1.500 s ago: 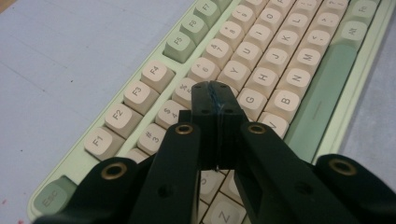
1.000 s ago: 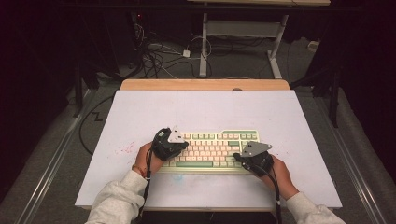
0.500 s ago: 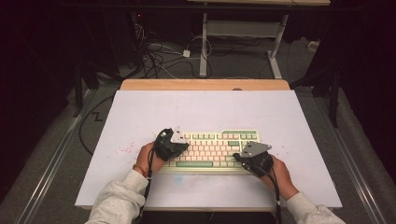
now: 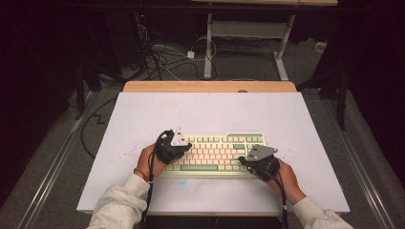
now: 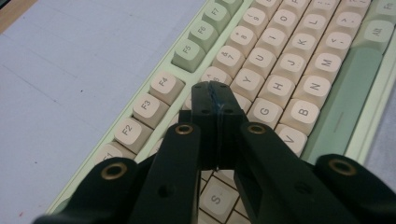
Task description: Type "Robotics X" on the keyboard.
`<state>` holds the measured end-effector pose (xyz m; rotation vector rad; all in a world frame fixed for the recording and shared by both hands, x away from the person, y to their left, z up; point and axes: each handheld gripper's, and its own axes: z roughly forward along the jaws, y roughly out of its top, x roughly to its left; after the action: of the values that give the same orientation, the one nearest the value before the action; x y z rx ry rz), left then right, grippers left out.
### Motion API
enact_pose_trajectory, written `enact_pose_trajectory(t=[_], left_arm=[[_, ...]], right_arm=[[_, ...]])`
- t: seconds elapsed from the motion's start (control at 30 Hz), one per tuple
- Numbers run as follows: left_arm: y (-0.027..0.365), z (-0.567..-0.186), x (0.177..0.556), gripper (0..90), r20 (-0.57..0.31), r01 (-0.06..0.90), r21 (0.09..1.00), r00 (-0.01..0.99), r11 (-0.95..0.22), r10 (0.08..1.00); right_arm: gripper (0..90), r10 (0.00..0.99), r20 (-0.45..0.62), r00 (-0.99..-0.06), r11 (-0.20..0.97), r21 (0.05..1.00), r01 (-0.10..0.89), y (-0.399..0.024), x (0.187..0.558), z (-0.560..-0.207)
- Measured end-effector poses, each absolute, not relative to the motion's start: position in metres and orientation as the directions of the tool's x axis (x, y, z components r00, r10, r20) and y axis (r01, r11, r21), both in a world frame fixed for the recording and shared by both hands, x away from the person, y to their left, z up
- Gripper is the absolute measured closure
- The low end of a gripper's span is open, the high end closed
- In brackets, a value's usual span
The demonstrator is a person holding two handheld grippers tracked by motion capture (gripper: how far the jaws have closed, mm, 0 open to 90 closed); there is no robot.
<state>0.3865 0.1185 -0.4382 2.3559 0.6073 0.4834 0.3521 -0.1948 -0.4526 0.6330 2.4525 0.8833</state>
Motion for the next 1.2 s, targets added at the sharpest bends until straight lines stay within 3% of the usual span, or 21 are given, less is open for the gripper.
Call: enact_pose_trajectory(t=[0.6,1.2], left_arm=[[0.126,-0.426,0.379,87.6,0.192,0.271,0.713,0.812,-0.647,0.551],[0.138,-0.418,0.368,87.6,0.209,0.241,0.739,0.806,-0.629,0.554]], right_arm=[[90.0,0.554,-0.260,-0.791,0.692,0.672,0.264,-0.195,0.352,-0.451],[90.0,0.582,-0.260,-0.771,0.643,0.728,0.240,-0.204,0.345,-0.434]])
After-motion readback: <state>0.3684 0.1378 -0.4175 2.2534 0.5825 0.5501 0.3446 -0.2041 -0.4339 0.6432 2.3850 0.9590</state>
